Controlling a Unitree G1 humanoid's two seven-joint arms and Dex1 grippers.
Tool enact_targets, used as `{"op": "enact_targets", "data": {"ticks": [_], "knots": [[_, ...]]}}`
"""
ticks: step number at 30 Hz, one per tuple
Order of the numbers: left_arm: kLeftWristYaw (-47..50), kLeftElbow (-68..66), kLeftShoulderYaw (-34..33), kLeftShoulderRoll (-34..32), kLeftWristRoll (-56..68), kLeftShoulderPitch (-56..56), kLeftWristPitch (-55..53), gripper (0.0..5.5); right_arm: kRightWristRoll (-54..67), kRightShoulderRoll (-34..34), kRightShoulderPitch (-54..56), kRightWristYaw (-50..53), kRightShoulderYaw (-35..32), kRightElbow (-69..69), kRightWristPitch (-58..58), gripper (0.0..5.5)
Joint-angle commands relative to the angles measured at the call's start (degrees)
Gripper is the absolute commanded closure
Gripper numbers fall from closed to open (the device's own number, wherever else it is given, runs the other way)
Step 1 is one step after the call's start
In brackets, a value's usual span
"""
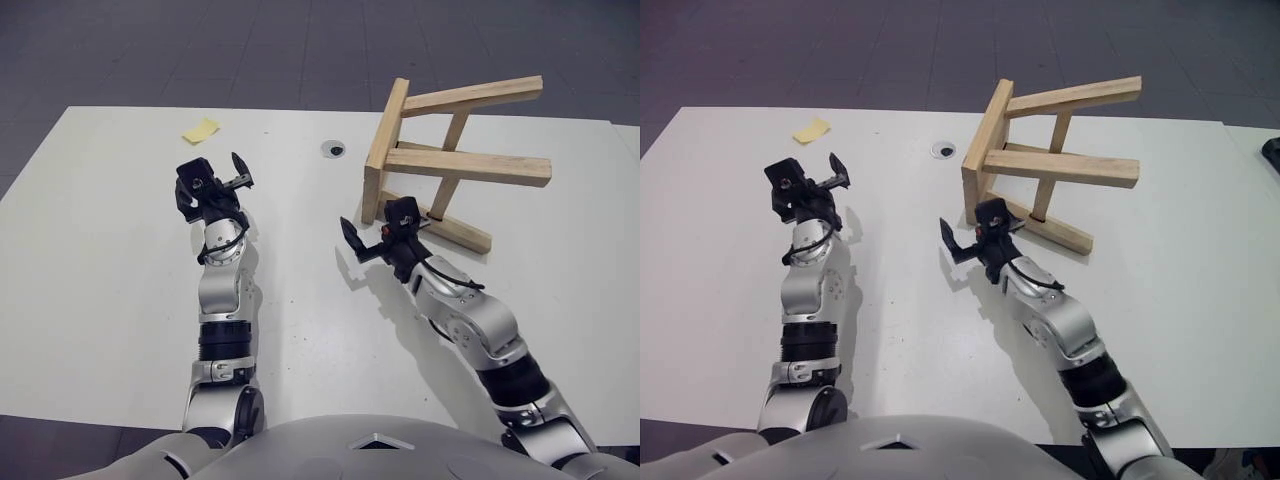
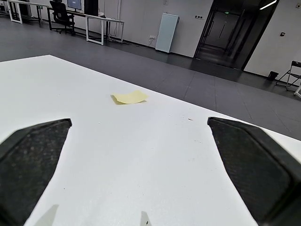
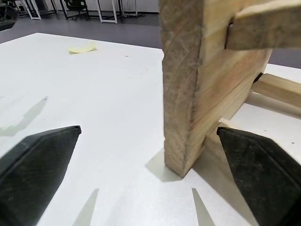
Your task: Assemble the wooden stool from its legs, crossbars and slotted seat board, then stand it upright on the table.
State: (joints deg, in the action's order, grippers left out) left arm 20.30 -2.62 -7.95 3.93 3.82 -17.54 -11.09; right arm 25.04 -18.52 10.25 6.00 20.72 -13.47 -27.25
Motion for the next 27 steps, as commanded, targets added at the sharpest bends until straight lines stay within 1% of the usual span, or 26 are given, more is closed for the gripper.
{"op": "enact_targets", "data": {"ticks": [1,5,12,18,27], "knots": [[-1.0,-1.4,0.2,0.2,-0.4,-0.9,0.4,0.1,-6.8,4.6,2.0,0.4,-1.2,6.9,4.0,0.11],[-1.5,-1.7,0.1,0.0,-0.7,-1.5,0.3,0.1,-12.6,9.5,4.3,1.1,-1.3,13.9,7.1,0.11],[-1.8,-2.6,-0.1,-0.2,-0.9,-1.9,0.4,0.1,-19.5,17.2,9.6,4.5,-4.9,26.9,14.1,0.11],[-1.6,-2.7,-0.5,-0.2,-1.0,-1.8,0.4,0.1,-23.8,19.0,9.5,5.7,-7.6,28.5,16.6,1.1],[-1.5,-2.4,-0.5,0.1,-1.1,-1.7,0.0,0.1,-26.4,21.2,9.7,4.4,-9.1,28.2,15.7,2.58]]}}
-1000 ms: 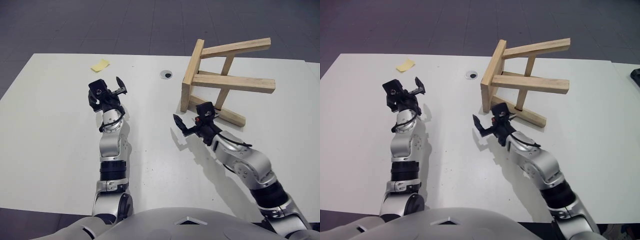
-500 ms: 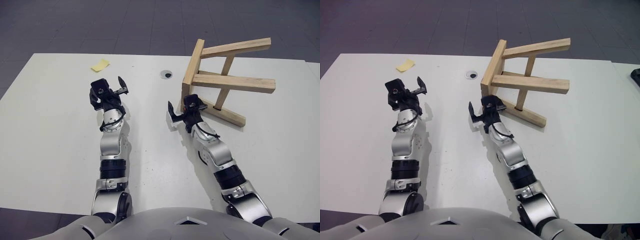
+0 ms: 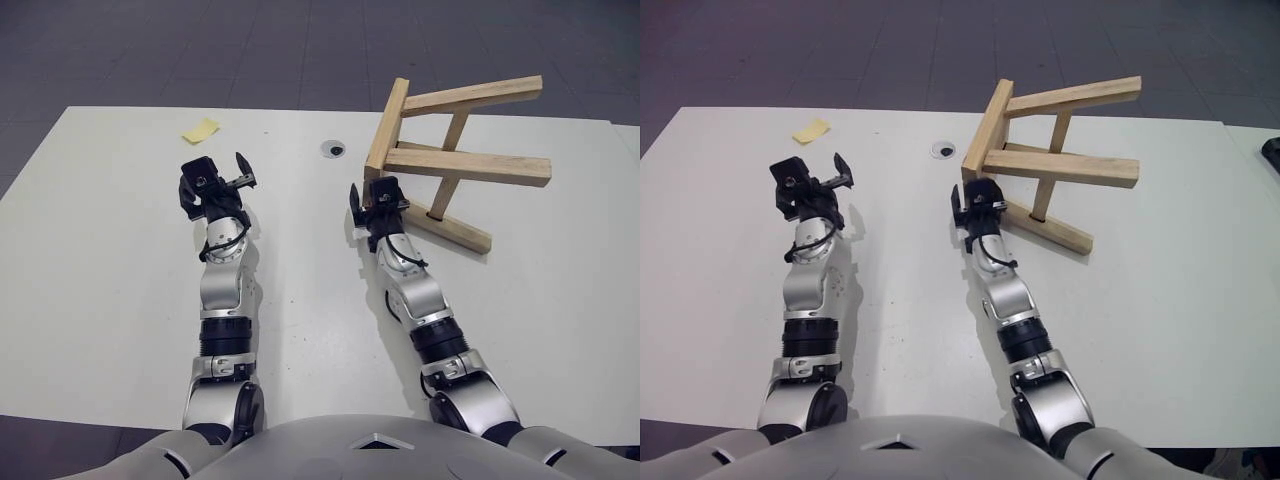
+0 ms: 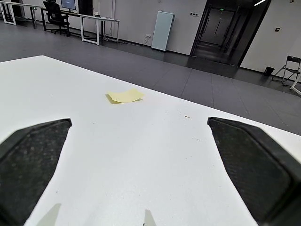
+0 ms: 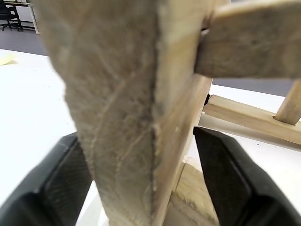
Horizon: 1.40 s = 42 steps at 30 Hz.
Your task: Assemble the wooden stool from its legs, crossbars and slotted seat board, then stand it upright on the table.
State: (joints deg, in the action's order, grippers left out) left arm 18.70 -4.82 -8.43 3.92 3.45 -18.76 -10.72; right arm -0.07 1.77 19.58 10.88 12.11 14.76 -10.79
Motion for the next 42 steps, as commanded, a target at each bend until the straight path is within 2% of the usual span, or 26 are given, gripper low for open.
{"op": "enact_targets", "data": {"ticks": [1,7,12,16,19,22,25,28,32,35,42], "knots": [[0.1,-0.1,-0.1,0.0,-0.7,-0.4,-0.4,0.1,-1.6,1.1,0.3,-0.5,-0.7,-0.1,-0.8,2.78],[0.3,-0.2,-0.2,0.0,-0.7,-0.6,-0.5,0.1,-0.7,2.0,-0.2,-1.5,-2.6,-1.3,-2.1,3.57],[0.4,-0.1,-0.3,0.0,-0.8,-0.5,-0.7,0.1,6.7,3.3,-2.1,-7.1,-5.8,-7.5,-7.5,4.05],[0.4,-0.3,-0.3,0.0,-0.8,-0.5,-0.7,0.1,18.4,4.7,-3.7,-12.5,-10.9,-19.6,-18.8,4.08],[0.6,-0.2,-0.4,0.0,-0.9,-0.3,-0.8,0.1,28.6,6.7,-2.1,-12.0,-16.0,-27.7,-28.9,4.08],[0.7,0.2,-0.5,0.0,-0.8,-0.2,-1.0,0.1,41.4,10.0,1.7,-6.9,-22.8,-33.8,-38.5,4.08],[0.7,0.3,-0.5,0.0,-0.8,-0.2,-1.1,0.1,59.1,14.0,5.8,4.2,-28.9,-35.9,-41.9,4.08],[0.8,0.5,-0.4,0.1,-0.8,-0.3,-1.2,0.1,71.5,14.9,8.6,13.4,-30.7,-36.3,-39.5,4.08],[0.9,0.6,-0.4,0.1,-0.9,-0.2,-1.2,0.1,87.3,15.7,11.0,28.8,-33.1,-36.7,-28.6,4.08],[1.1,1.0,-0.5,0.1,-0.9,-0.1,-1.4,0.1,92.0,16.0,12.7,36.2,-36.4,-36.2,-21.0,4.08],[0.9,0.5,-0.8,-0.6,-0.8,-1.0,-1.6,0.1,96.6,12.4,13.5,43.3,-43.3,-31.5,-6.5,4.15]]}}
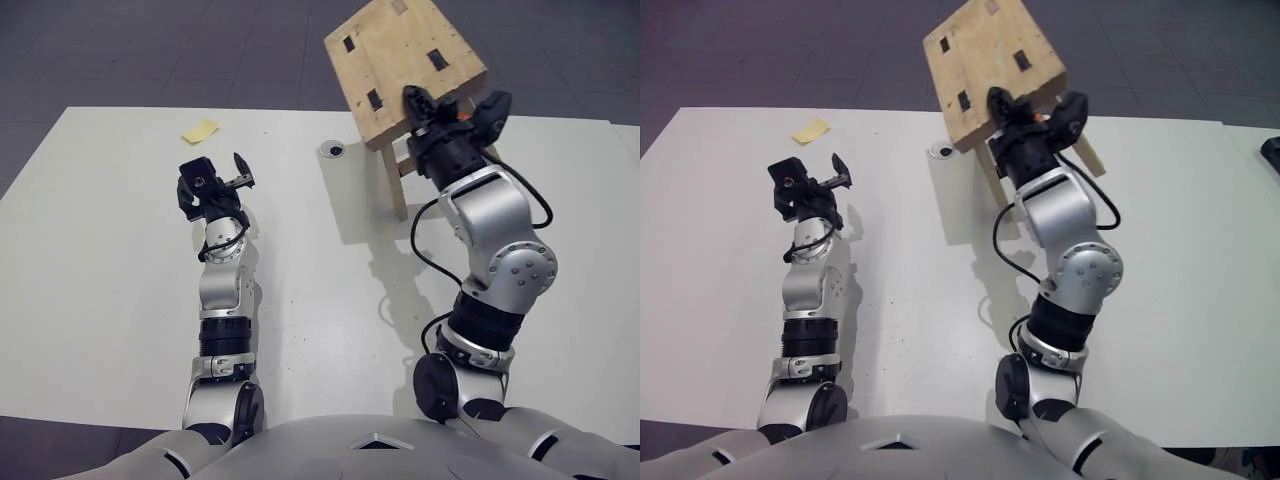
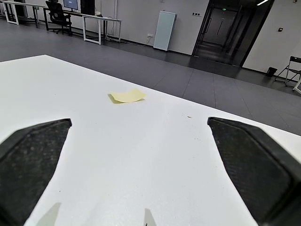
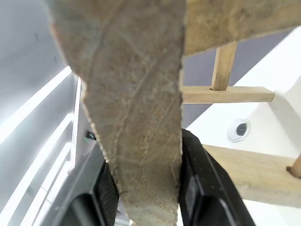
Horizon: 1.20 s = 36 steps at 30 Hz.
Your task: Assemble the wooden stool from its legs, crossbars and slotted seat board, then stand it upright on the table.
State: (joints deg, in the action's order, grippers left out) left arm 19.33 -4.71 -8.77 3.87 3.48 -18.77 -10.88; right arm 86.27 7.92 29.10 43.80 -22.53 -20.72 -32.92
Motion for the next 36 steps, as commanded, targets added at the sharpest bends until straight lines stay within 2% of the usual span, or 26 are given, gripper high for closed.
{"op": "enact_targets", "data": {"ticks": [1,5,15,17,24,29,33,36], "knots": [[0.2,0.2,-0.4,-0.6,-0.8,-1.5,-1.5,0.1,10.6,5.6,3.2,10.8,-8.9,5.1,17.8,4.15],[-0.7,-0.6,0.1,-0.8,-0.8,-3.5,-1.8,0.1,10.4,4.6,-0.5,11.3,-7.8,9.3,22.6,4.15],[-1.1,0.2,0.2,-0.2,-1.4,-2.1,-2.5,0.1,10.3,2.9,-4.8,7.5,0.8,4.2,20.0,4.14],[-1.1,0.3,0.3,0.0,-1.5,-2.1,-2.6,0.1,10.0,2.2,-4.9,6.7,1.7,3.4,19.7,3.6],[-0.8,0.6,0.3,0.4,-1.7,-1.5,-2.6,0.1,11.0,0.2,-6.0,6.1,3.8,0.3,19.0,2.51],[-0.8,1.7,0.0,0.4,-1.5,-0.4,-3.0,0.1,13.3,-2.8,-10.4,9.3,5.0,-5.7,17.3,1.7],[-0.9,2.5,0.1,0.4,-1.4,0.0,-3.5,0.1,18.5,-7.7,-12.7,6.4,4.4,-8.8,14.9,0.97],[-1.0,3.1,-0.1,0.0,-1.5,0.5,-3.8,0.1,22.0,-13.9,-14.2,5.0,4.3,-8.7,11.3,0.46]]}}
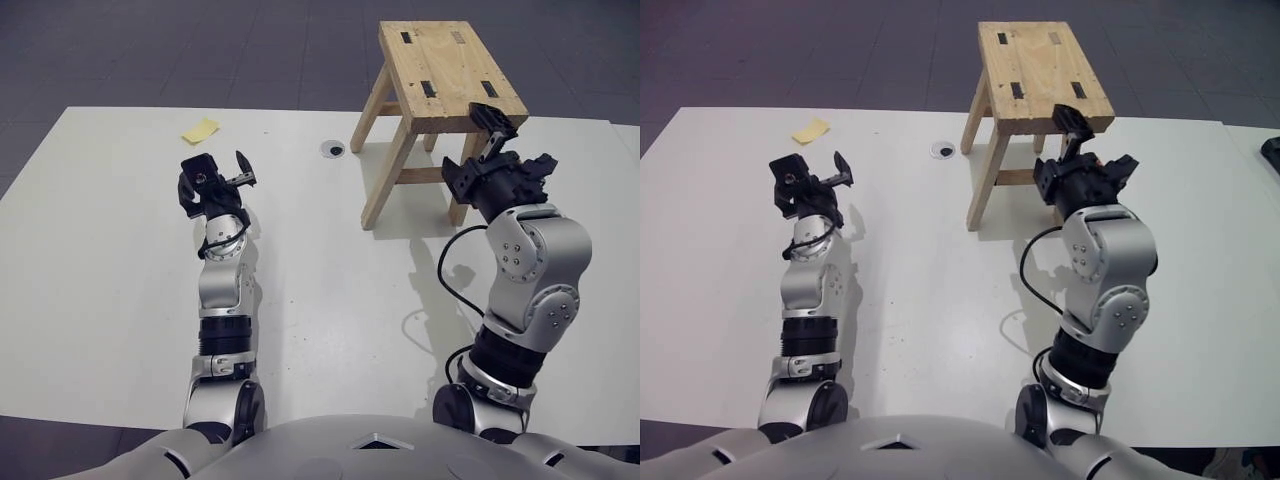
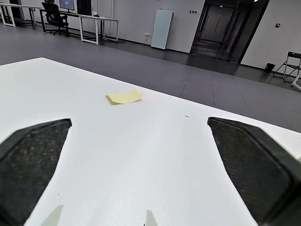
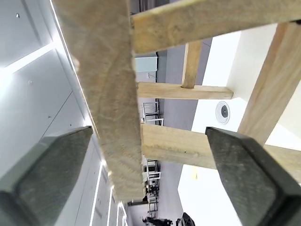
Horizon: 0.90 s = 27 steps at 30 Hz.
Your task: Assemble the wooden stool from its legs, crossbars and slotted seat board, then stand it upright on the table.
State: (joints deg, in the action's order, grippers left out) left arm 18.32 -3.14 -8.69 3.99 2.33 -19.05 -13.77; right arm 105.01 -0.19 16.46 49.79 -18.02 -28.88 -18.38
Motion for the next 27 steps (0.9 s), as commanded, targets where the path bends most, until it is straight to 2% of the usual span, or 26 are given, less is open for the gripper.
{"op": "enact_targets", "data": {"ticks": [1,2,4,7,10,12,15,19,22,25,27], "knots": [[-0.1,1.8,-0.3,-0.3,-0.4,1.0,-1.0,0.1,4.4,-8.9,-2.1,-1.0,0.0,0.2,-5.3,0.3],[-0.2,2.1,-0.4,-0.5,-0.4,1.2,-1.0,0.1,5.4,-12.7,-2.6,-1.9,0.5,1.0,-8.4,0.13],[-0.4,2.7,-0.7,-1.1,-0.5,1.6,-1.2,0.1,7.3,-19.5,-2.9,-4.9,1.2,2.1,-14.5,0.13],[-1.1,4.2,-1.2,-2.1,-0.4,1.9,-1.3,0.1,5.8,-31.4,-3.1,-16.7,-0.4,1.1,-23.4,0.13],[-2.2,6.7,-1.6,-2.3,0.7,1.9,0.1,0.1,-3.8,-39.7,-2.8,-31.1,-4.4,-3.2,-25.9,0.13],[-3.6,8.9,-1.0,-2.4,1.0,1.7,1.1,0.1,-9.6,-42.1,-2.8,-38.0,-7.0,-5.0,-24.1,0.13],[-5.5,12.0,0.4,-2.6,0.8,1.0,2.4,0.1,-22.7,-42.5,-2.1,-46.3,-8.7,-6.5,-17.4,0.13],[-5.7,13.1,0.0,-2.4,0.9,-0.9,3.1,0.1,-53.8,-38.5,1.1,-47.2,-0.4,0.5,-1.8,0.13],[-5.2,11.4,-1.0,-3.0,0.6,-2.8,4.1,0.1,-70.4,-35.5,3.4,-41.0,5.2,11.0,4.8,0.13],[-4.4,8.9,-2.2,-3.5,0.4,-4.6,5.0,0.1,-85.1,-32.7,5.5,-30.1,7.3,22.0,8.8,0.13],[-4.0,8.0,-2.8,-3.8,0.2,-5.1,5.1,0.1,-90.7,-30.6,6.7,-26.3,7.8,26.5,11.7,0.13]]}}
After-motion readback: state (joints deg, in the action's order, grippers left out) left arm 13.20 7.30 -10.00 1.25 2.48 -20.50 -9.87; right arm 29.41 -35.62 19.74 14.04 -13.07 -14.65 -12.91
